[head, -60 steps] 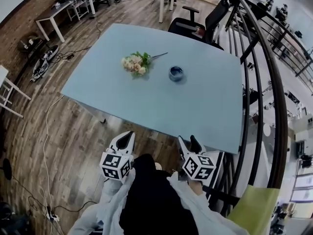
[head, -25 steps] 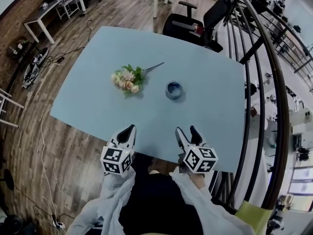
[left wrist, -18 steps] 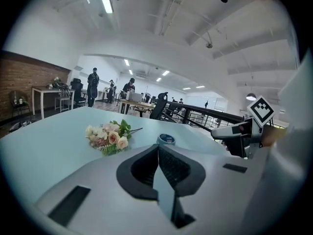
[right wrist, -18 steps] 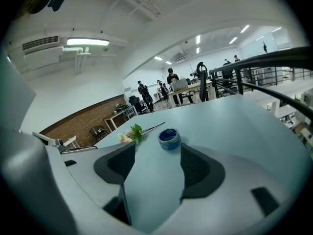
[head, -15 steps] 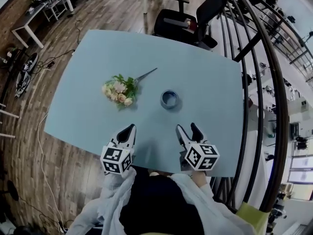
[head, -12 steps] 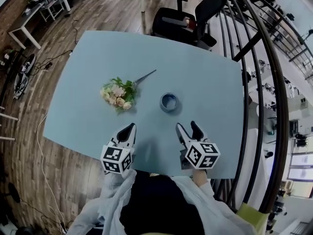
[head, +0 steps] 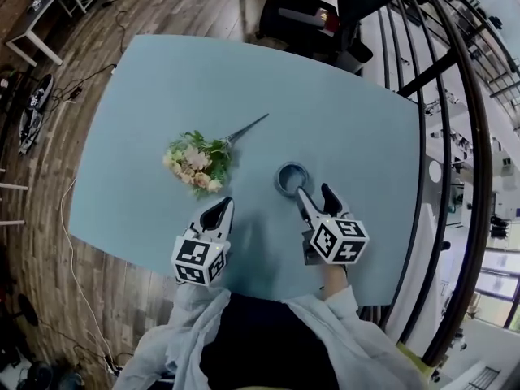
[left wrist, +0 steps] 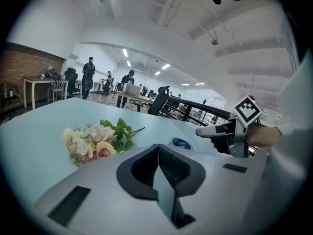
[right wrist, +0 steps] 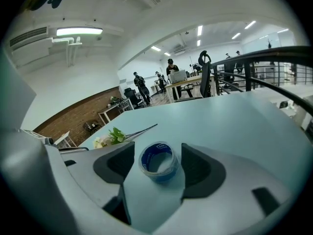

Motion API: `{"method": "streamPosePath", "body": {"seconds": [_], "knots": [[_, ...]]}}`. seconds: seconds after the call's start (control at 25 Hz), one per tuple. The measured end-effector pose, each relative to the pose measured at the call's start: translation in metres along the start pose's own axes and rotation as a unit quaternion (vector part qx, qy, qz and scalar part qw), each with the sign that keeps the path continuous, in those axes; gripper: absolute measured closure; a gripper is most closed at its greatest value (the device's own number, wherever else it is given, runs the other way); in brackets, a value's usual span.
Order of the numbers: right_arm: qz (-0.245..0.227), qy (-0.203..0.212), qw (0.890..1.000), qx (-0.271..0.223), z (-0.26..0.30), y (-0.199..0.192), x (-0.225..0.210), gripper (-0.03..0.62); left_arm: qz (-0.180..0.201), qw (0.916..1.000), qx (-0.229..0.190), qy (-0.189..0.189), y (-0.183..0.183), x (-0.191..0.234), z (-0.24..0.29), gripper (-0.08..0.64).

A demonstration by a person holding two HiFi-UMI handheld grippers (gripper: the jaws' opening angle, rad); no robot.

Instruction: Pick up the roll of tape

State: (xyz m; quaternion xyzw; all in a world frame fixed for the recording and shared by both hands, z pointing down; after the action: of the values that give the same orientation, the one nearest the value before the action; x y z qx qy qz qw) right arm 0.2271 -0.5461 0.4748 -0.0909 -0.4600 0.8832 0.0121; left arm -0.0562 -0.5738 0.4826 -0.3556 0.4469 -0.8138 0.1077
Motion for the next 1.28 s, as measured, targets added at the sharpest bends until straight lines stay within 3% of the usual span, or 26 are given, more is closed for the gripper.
{"method": "streamPosePath", "body": {"seconds": [0.8, 1.0, 1.16, 1.28], "knots": [[-0.067, -0.007, 0.992, 0.106, 0.097, -0.026, -0.009, 0.276, -0.055, 0.9973, 0.048, 0.006, -0.009, 0.039, 0.046, 0.543], [-0.082, -0.031, 0.990, 0.110, 0.098, -0.028, -0.009, 0.320, -0.063, 0.9967, 0.050, 0.005, -0.014, 0.041, 0.050, 0.543], [-0.132, -0.049, 0.982, 0.127, 0.095, -0.028, -0.012, 0.473, -0.065, 0.9968, 0.047, 0.004, -0.015, 0.042, 0.050, 0.543], [-0.138, -0.042, 0.981, 0.130, 0.094, -0.030, -0.013, 0.483, -0.062, 0.9971, 0.043, 0.007, -0.015, 0.042, 0.048, 0.543]]}}
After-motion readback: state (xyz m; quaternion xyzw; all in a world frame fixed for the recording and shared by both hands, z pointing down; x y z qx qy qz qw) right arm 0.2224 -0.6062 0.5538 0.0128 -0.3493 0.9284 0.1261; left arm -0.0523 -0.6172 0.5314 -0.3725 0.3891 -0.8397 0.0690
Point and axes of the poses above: the fingertips, and each gripper's own axes: z forward along the fingers, x to its left, y out of its top, the point moved 10 cm from there along -z, backward along the fingers, and after that the axes turned 11 degrees about -z, right-handed, at the moved point
